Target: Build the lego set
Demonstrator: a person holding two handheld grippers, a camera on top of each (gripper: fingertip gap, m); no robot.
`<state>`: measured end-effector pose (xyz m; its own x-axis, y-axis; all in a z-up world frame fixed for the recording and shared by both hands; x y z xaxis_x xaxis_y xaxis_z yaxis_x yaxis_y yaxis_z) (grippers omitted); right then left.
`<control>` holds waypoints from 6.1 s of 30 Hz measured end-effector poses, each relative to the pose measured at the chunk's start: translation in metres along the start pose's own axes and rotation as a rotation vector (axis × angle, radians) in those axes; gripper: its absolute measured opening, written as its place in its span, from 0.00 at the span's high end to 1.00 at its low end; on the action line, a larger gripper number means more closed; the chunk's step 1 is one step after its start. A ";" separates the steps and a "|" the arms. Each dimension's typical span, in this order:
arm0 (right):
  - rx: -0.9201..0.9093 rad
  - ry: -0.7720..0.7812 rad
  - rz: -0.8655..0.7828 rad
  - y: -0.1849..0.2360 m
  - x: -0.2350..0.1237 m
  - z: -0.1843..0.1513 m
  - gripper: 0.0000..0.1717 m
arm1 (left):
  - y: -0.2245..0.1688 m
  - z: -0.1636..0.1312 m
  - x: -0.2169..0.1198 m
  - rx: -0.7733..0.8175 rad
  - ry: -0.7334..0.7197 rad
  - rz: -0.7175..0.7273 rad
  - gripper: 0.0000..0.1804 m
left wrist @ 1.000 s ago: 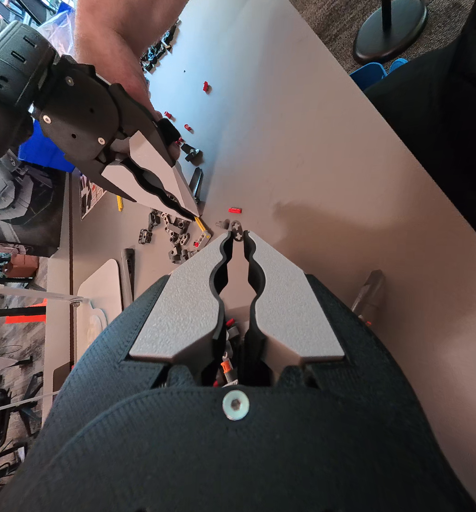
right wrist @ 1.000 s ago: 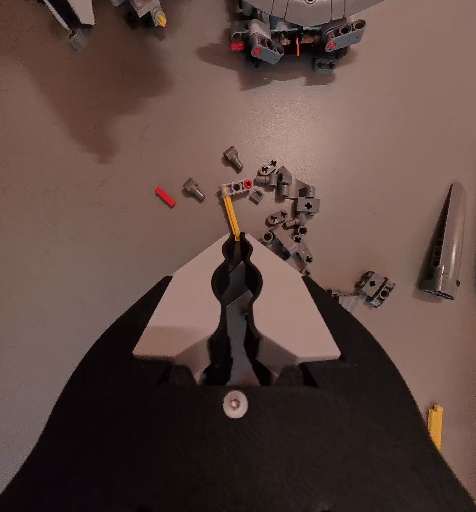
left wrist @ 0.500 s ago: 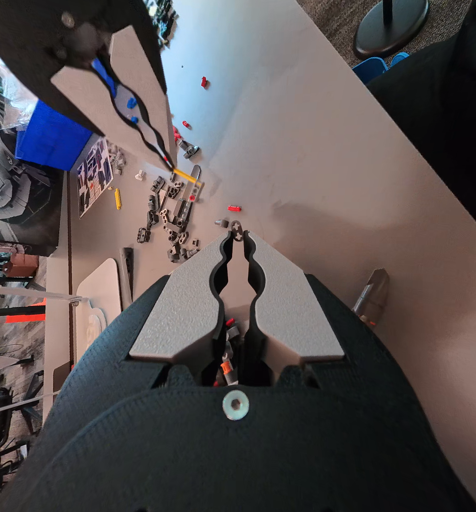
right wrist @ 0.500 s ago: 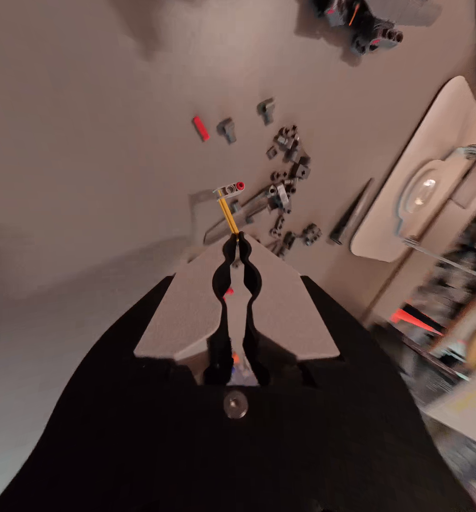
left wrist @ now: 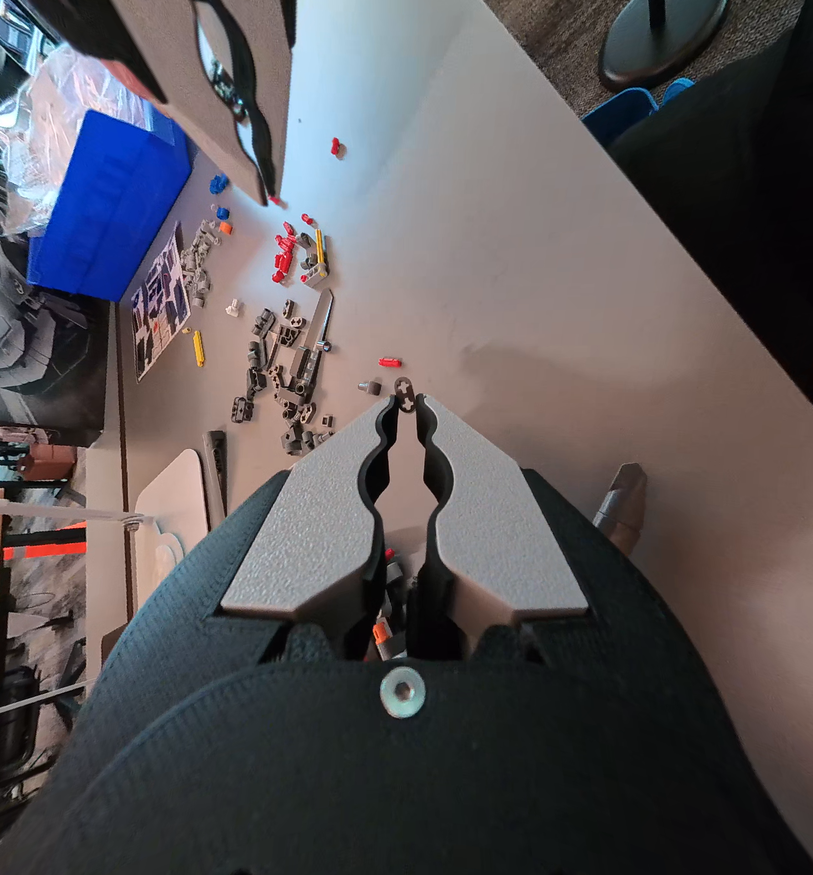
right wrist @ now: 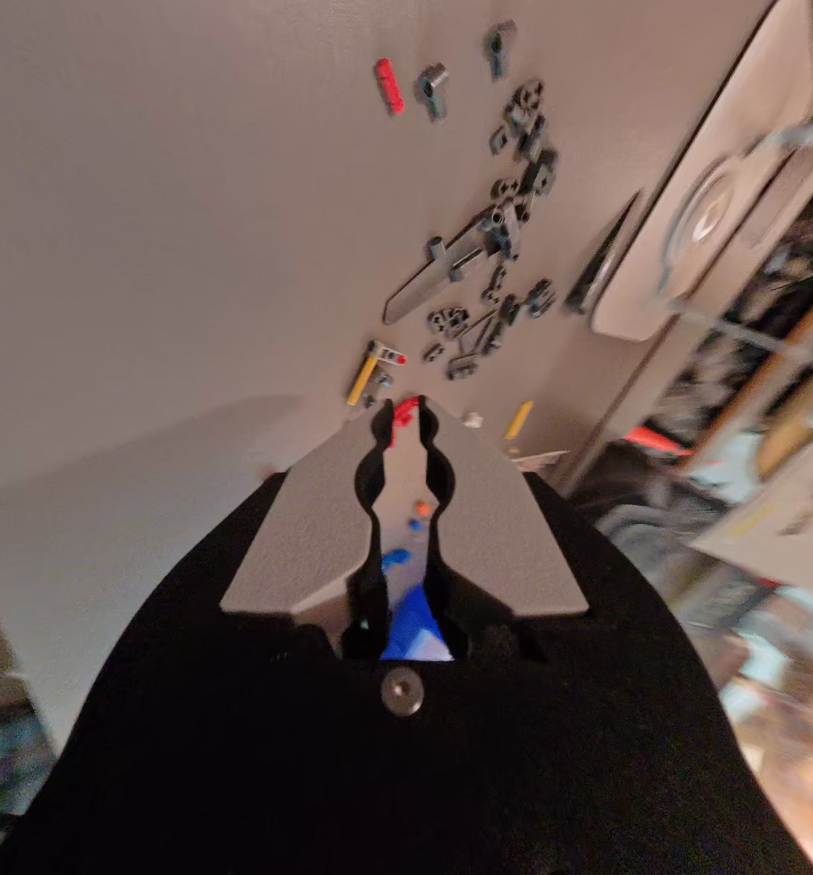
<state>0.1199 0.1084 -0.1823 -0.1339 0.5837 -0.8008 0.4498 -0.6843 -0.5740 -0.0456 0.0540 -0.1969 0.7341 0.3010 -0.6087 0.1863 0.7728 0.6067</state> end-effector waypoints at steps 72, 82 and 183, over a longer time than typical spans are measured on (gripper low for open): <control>-0.035 0.228 0.037 0.011 -0.033 0.009 0.90 | 0.006 0.005 -0.012 0.009 -0.024 0.035 0.97; 1.122 -0.428 0.163 0.032 -0.003 -0.008 0.86 | 0.013 0.024 0.004 -0.019 -0.060 0.027 0.97; 0.217 -0.736 -0.119 0.029 0.001 0.079 0.97 | 0.028 0.008 0.051 -0.329 0.086 -0.081 0.85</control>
<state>0.0629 0.0544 -0.2136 -0.7566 0.2696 -0.5956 0.2232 -0.7497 -0.6230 0.0023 0.0863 -0.2072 0.6655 0.2666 -0.6971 0.0111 0.9304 0.3663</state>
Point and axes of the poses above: each gripper's, where its closed fingertips meet, x out along the fingers, z out of its top, y = z × x across the jaws, the point moved 3 cm from there along -x, back along the fingers, and after that the axes turned 1 degree about x, right-handed, at the moved point
